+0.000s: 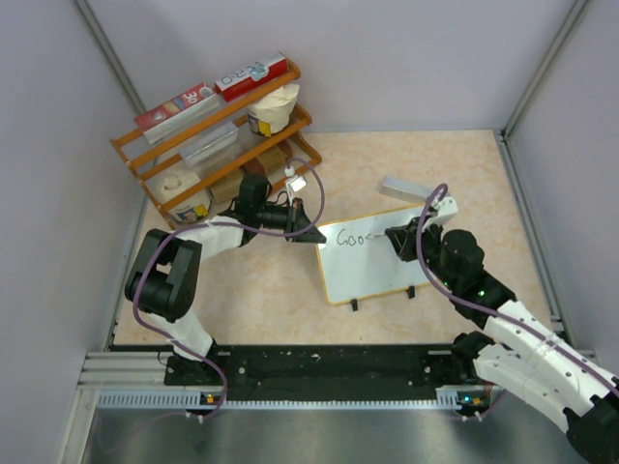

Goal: Write a sentence on the whiteboard

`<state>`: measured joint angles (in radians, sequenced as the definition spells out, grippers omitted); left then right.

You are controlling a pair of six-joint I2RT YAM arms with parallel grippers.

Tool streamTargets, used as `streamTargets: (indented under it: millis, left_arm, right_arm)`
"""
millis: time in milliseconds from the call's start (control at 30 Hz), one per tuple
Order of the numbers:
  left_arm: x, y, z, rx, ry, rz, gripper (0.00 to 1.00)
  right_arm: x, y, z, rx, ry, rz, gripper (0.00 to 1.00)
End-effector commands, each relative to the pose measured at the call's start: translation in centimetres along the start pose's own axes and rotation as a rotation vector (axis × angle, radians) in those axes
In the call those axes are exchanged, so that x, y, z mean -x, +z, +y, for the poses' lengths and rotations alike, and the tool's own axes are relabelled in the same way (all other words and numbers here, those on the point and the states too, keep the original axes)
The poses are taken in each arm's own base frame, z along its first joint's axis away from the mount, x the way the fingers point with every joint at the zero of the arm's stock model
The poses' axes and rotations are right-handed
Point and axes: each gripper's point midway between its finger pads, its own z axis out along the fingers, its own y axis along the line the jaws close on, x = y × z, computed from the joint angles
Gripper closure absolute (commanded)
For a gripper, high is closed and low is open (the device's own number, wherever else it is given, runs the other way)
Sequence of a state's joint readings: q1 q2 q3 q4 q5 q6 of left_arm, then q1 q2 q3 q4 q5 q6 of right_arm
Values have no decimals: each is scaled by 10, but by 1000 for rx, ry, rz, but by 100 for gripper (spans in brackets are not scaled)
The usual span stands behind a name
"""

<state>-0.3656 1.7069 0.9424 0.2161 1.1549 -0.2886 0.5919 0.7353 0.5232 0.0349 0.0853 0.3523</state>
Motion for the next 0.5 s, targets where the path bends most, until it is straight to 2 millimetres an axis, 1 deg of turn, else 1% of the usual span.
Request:
streamTargets:
  millis: [0, 267, 467]
  left_arm:
    - [-22, 11, 1, -29, 42, 59, 100]
    - [-22, 12, 1, -29, 41, 61, 100]
    - [-22, 11, 0, -29, 42, 61, 100]
  right_arm:
    - [-1, -4, 1, 2, 9, -7, 100]
    - [-2, -9, -4, -17, 9, -12, 100]
    - [3, -9, -10, -57, 18, -36, 100]
